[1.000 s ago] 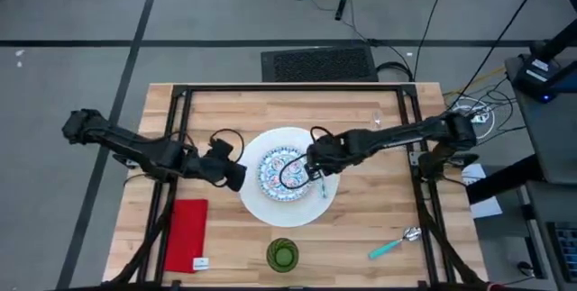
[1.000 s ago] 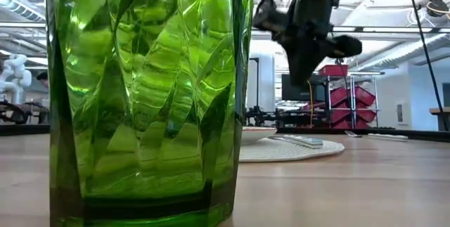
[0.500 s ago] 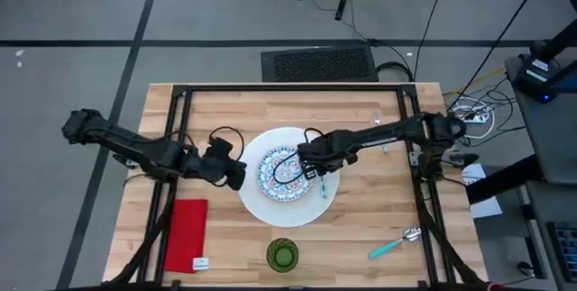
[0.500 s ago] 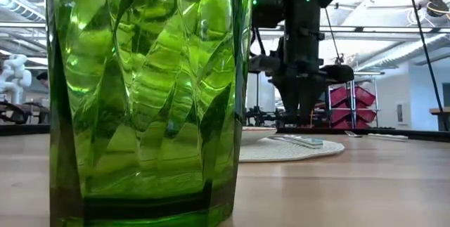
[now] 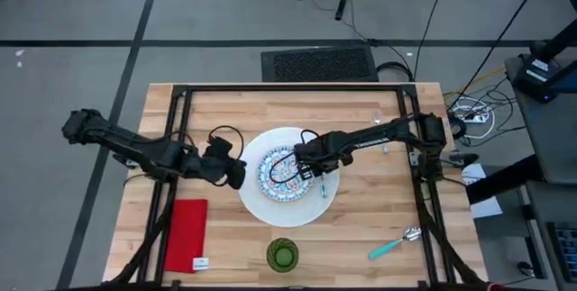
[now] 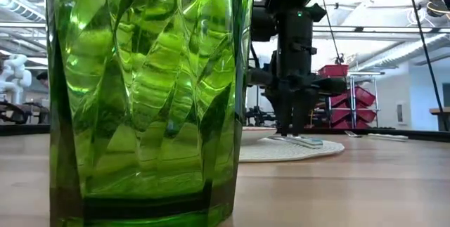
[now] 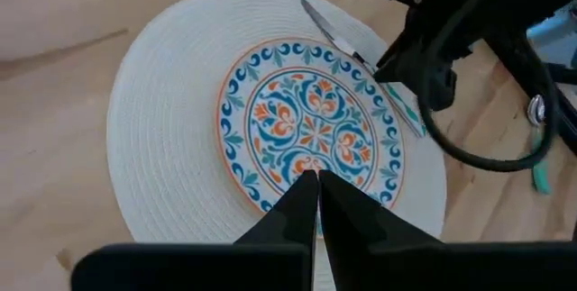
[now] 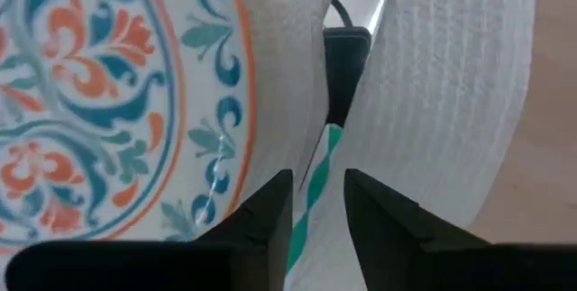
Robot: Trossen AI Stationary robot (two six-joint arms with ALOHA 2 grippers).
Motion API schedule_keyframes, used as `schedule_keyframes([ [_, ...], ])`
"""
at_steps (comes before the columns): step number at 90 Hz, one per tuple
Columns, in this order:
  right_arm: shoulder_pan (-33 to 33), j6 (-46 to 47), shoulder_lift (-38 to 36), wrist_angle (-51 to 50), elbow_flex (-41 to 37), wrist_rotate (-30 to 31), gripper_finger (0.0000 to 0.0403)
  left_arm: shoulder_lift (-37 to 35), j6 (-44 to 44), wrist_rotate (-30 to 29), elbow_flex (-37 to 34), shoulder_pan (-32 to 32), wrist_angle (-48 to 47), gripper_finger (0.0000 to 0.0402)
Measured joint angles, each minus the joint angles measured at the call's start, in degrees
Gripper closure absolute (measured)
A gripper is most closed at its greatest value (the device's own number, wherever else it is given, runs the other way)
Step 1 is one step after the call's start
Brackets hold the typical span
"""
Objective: Set table place
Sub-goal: Put the white table knife to the right side of the blue patterned plate on the white tablemat
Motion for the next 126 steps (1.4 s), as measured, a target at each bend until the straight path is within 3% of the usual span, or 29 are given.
schedule_keyframes([
  [16,-0.8,0.0,1.3,0.2,0.1,0.0,0.0321,0.0,0.4,0.0,0.0,0.0,0.0,0.0401],
  [35,-0.9,-0.5,1.3,0.7,0.1,-0.1,0.0391,0.0,0.5,-0.4,0.0,0.0,-0.3,0.0401],
  [65,-1.0,7.6,-4.8,-4.7,-0.1,1.4,0.0398,0.1,0.4,-1.9,0.0,0.0,-0.4,0.0401],
  [79,-0.8,16.2,-7.5,-1.6,-0.1,1.6,0.0401,0.3,0.4,-3.6,0.0,0.0,-0.4,0.0401],
  [126,1.5,27.1,-6.1,0.5,-2.4,-0.1,0.0398,0.3,-0.1,-4.5,0.0,-2.2,-0.3,0.0402],
])
